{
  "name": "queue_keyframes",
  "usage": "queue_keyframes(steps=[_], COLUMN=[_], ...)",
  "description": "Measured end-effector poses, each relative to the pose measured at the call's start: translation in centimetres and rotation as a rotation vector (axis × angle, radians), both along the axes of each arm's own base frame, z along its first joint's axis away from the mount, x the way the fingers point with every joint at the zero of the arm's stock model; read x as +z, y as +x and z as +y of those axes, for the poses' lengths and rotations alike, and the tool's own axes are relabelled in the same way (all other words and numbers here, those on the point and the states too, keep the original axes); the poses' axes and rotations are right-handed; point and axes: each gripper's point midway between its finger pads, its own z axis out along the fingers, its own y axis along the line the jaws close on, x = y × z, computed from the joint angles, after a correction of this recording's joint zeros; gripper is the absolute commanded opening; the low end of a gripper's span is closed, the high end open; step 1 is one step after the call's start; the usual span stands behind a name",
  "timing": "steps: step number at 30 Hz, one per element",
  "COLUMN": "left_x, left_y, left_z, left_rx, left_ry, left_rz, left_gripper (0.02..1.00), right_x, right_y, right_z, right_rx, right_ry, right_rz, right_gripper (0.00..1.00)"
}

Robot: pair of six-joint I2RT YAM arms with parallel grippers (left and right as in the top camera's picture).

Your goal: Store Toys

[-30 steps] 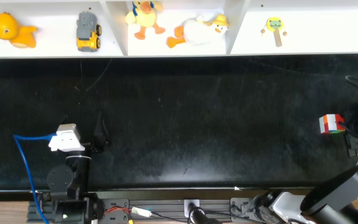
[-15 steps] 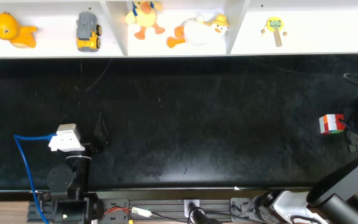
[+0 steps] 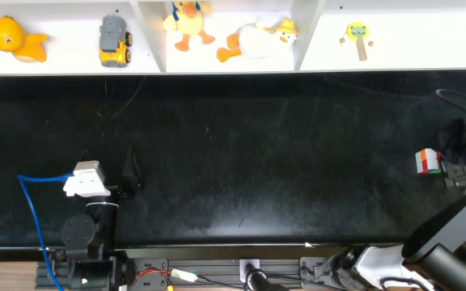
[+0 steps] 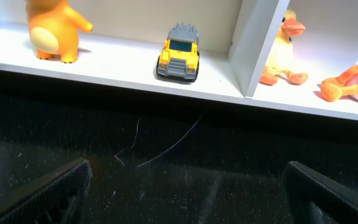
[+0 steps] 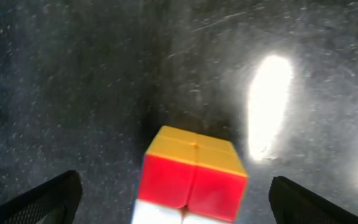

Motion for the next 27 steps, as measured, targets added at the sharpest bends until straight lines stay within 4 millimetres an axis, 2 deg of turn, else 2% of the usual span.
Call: queue_keyframes(steps=[3,12,17,24,27], left_x=[0.0,0.0,0.0,0.0,0.0], left_y=[0.0,0.0,0.0,0.0,0.0], left_z=[0.0,0.0,0.0,0.0,0.0], left_rx=[0.000,0.000,0.000,0.000,0.000], left_ry=[0.000,0.000,0.000,0.000,0.000], left_rz=[0.000,0.000,0.000,0.000,0.000], left_gripper=[0.998,0.996,0.998,0.996,0.998], right_x=[-0.3,-3.2,-3.9,-3.8,-3.7], right_y=[0.2,-1.4,-1.5,-1.6,-1.4], right_z=[0.3,1.6,1.5,1.0,0.7], right_rx=[0.007,-0.005,-0.010,-0.019,-0.021], right_ry=[-0.002,0.024,0.021,-0.008,-0.022], right_rz=[-0.002,0.037,0.035,0.041,0.035], right_gripper=[0.996,0.996,0.982,0.814,0.711])
